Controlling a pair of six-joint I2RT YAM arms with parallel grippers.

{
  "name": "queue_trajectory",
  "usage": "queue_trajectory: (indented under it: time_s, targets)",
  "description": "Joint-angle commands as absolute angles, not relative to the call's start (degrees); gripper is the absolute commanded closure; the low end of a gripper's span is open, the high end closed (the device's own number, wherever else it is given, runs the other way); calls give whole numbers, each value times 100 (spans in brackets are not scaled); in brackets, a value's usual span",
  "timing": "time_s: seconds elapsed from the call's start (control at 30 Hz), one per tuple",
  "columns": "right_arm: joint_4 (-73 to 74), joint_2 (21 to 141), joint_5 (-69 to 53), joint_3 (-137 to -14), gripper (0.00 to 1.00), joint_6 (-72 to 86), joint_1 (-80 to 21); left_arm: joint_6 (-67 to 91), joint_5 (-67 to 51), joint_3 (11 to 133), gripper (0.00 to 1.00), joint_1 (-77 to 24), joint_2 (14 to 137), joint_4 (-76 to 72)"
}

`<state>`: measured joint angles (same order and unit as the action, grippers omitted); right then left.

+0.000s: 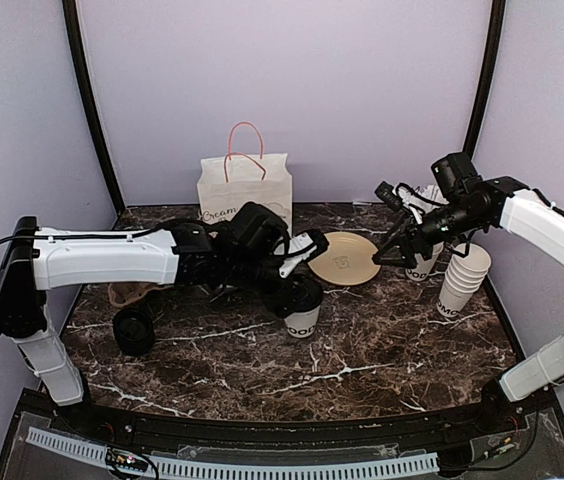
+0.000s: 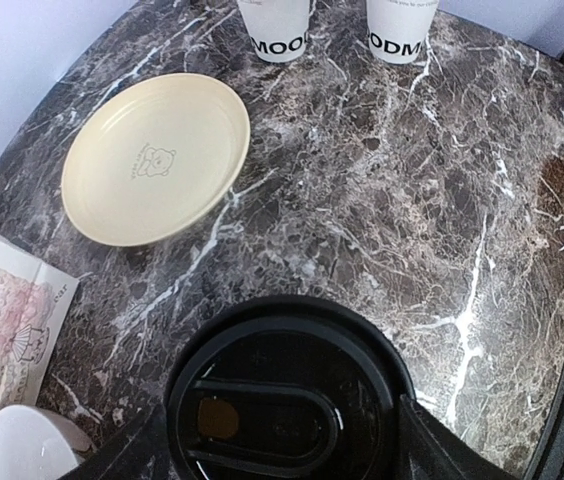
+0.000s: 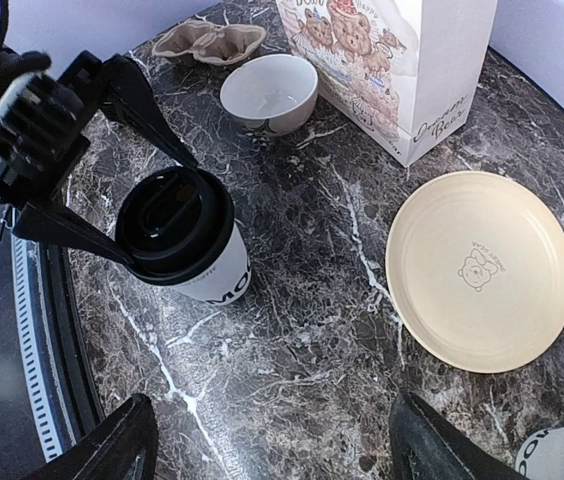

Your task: Pack the takeout coffee

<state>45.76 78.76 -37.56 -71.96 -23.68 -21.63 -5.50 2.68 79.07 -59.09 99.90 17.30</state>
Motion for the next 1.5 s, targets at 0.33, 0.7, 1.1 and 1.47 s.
queue_trajectory:
  time_s: [0.33, 0.7, 1.1, 1.47]
  targets:
    - [4390, 8015, -3876, -7353, 20, -2338, -2148, 265, 1357, 6088, 24, -5175, 7953, 1882]
    - [4521, 8270, -4000, -7609, 20, -2323, -2145, 507, 1796, 5272, 25, -4194, 7106, 2038]
    - [4508, 8281, -3963, -7541, 20, -2313, -2145, 663, 2149, 4946, 25, -3626, 7292, 1796]
    - [4514, 8376, -4025, -7554, 20, -2325, -2145, 836, 2222, 4916, 14, -3586, 7389, 1920]
